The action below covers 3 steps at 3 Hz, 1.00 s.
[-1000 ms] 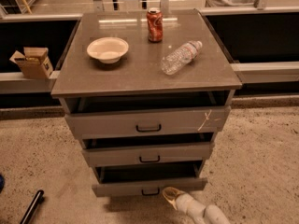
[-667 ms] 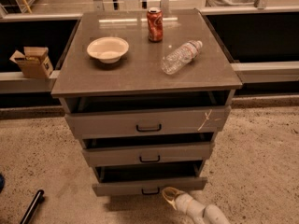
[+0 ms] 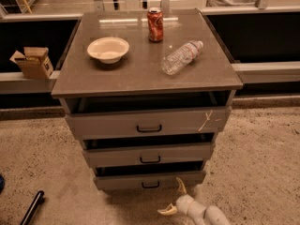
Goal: Close bottom drawer
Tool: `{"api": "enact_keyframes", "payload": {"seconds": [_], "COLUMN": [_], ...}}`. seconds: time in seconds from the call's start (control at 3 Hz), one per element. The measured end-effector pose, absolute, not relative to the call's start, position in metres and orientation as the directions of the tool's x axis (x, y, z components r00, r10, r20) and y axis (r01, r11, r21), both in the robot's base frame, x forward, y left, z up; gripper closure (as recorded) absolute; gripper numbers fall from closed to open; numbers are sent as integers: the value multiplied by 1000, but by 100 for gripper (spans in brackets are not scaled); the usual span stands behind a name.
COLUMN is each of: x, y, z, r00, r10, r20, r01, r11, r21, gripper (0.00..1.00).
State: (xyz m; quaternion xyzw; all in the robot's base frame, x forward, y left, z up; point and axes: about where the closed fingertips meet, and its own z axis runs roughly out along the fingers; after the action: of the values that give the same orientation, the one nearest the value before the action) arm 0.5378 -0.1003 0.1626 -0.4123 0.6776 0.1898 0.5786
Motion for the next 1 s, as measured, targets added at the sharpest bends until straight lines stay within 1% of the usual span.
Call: {"api": "enact_keyframes", "payload": {"seconds": [0.67,1.0], "x": [536,541], "y": [-96,-93], "z": [167,175], "r00": [15,8], "r10": [-350,-394], "r20": [-937,-919], "r01": [-798,-817], "r11": [560,528], "r21": [-223,-234], "gripper": [0,0]}}
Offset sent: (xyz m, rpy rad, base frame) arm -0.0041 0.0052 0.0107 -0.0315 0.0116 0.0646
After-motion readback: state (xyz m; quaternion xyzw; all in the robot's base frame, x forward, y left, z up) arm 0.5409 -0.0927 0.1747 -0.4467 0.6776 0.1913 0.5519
